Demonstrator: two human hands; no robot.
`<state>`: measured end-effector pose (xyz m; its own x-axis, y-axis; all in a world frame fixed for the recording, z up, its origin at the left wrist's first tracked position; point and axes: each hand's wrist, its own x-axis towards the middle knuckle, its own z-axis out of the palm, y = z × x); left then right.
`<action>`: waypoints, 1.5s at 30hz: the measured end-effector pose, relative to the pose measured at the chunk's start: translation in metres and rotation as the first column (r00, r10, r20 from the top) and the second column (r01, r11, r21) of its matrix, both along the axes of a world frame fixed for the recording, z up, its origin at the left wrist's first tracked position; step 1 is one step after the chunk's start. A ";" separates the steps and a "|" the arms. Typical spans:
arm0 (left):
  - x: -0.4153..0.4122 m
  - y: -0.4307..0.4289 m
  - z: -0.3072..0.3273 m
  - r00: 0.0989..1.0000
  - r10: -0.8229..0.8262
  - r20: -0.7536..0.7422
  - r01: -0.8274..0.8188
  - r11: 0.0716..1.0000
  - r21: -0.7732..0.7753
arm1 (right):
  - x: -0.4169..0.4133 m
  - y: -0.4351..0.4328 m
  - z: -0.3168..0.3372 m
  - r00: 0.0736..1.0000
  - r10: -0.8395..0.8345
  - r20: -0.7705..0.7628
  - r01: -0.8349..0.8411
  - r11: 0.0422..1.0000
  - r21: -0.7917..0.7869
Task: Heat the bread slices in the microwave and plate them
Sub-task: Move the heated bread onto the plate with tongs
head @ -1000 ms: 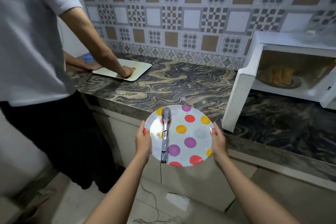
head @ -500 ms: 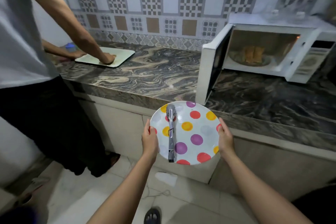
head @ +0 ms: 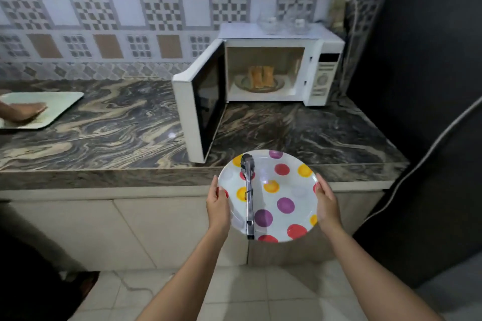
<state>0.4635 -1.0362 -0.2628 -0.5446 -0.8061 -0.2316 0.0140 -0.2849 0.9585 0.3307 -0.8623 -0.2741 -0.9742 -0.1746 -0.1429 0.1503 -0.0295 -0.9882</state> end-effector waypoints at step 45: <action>-0.345 -0.070 -0.023 0.846 0.169 0.505 0.055 0.915 -0.399 | -0.352 -0.076 -0.007 0.994 0.083 -0.073 -0.003 0.676 0.737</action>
